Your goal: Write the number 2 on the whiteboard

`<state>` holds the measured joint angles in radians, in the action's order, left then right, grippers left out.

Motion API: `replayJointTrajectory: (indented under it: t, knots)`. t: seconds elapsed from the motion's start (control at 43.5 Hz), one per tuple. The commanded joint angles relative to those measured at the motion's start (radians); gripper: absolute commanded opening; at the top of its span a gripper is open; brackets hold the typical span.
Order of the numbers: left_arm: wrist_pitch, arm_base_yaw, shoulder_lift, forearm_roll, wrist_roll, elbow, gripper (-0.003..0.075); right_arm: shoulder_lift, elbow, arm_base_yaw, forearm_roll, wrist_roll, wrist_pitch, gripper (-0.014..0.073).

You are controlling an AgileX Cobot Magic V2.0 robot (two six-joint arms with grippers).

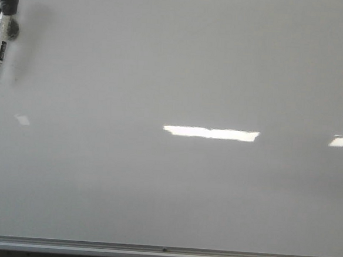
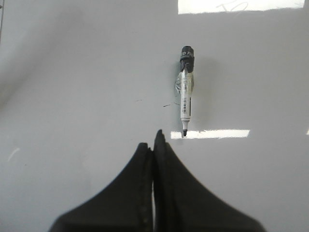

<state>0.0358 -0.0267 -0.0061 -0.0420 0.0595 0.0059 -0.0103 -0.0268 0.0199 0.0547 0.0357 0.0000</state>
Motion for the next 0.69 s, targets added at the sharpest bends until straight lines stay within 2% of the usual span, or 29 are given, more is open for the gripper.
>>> replayJointTrajectory:
  t: [0.0, 0.598, 0.667]
  knots:
    - [-0.087, -0.007, -0.014, -0.011, 0.0, 0.006, -0.002, -0.019, 0.015, 0.0, -0.001, 0.0, -0.087, -0.0068]
    - [-0.092, -0.007, -0.014, -0.011, 0.0, 0.006, -0.002, -0.019, 0.015, 0.0, -0.001, 0.0, -0.088, -0.0068]
    - [-0.092, -0.007, -0.014, -0.011, 0.0, 0.006, -0.002, -0.019, 0.016, 0.0, -0.001, 0.0, -0.121, -0.0068]
